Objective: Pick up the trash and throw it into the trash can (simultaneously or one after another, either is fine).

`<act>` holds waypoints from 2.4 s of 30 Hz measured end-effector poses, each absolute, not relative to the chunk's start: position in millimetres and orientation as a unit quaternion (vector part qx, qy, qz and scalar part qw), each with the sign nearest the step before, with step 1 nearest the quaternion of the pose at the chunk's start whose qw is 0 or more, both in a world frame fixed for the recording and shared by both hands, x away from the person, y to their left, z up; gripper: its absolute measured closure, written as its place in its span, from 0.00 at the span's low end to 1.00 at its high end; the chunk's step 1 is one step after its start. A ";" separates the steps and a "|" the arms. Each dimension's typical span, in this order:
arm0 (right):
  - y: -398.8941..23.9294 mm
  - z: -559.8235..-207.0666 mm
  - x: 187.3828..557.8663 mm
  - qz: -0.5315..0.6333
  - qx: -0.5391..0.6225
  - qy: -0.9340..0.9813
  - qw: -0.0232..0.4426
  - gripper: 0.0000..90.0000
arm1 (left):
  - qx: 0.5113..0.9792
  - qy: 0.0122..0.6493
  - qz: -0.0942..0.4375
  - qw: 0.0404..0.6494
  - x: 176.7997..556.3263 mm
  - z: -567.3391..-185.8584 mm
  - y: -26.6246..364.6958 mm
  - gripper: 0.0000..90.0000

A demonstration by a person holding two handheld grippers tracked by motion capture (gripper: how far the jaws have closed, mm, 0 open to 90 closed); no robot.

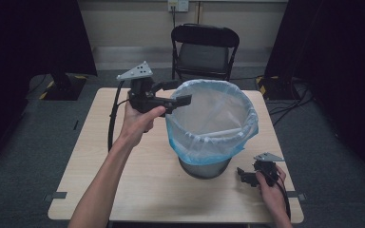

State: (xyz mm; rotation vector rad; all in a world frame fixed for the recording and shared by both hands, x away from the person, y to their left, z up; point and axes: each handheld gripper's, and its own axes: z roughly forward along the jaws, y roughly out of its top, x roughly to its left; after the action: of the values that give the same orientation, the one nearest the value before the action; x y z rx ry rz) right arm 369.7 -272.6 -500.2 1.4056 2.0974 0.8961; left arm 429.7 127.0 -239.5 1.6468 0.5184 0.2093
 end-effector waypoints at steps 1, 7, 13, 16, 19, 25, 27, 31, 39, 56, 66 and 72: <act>-272.6 -500.1 369.7 0.326 0.511 0.762 0.229 0.11 | 0.722 0.229 0.093 0.646 430.0 -240.3 130.2 0.20; -272.6 -500.1 369.7 0.325 0.511 0.762 0.229 0.11 | 0.713 0.249 0.095 0.648 432.7 -244.1 146.9 0.18; -272.6 -500.2 369.7 0.326 0.511 0.762 0.229 0.11 | 0.712 0.269 0.104 0.641 434.0 -247.3 165.1 0.20; -272.6 -500.2 369.7 0.326 0.511 0.762 0.229 0.11 | 0.714 0.272 0.107 0.636 434.2 -248.3 169.7 0.19; -272.6 -500.2 369.7 0.326 0.511 0.762 0.229 0.11 | 0.716 0.277 0.116 0.631 433.8 -251.1 178.2 0.18; -272.6 -500.2 369.7 0.326 0.511 0.762 0.229 0.11 | 0.714 0.287 0.133 0.624 429.3 -261.4 187.5 0.20; -272.6 -500.2 369.7 0.326 0.511 0.762 0.229 0.11 | 0.716 0.294 0.138 0.618 427.1 -268.8 195.2 0.20; -272.6 -500.1 369.7 0.326 0.511 0.762 0.229 0.11 | 0.713 0.310 0.146 0.612 424.2 -276.3 208.3 0.20; -272.6 -500.1 369.7 0.326 0.511 0.762 0.229 0.11 | 0.712 0.329 0.155 0.600 417.6 -286.2 229.1 0.18; -272.6 -500.2 369.7 0.326 0.511 0.762 0.229 0.11 | 0.729 0.374 0.189 0.541 394.1 -343.7 258.3 0.17; -272.6 -500.2 369.7 0.326 0.511 0.762 0.229 0.11 | 0.742 0.409 0.184 0.499 387.8 -375.5 278.5 0.17; -272.6 -500.2 369.7 0.326 0.511 0.762 0.229 0.11 | 0.744 0.437 0.166 0.477 384.6 -401.6 290.6 0.17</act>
State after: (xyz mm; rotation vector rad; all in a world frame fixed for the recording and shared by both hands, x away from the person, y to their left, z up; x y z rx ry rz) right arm 369.7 -272.6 -500.2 1.4055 2.0974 0.8959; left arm 384.6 290.6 -401.6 1.8178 1.0675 0.4043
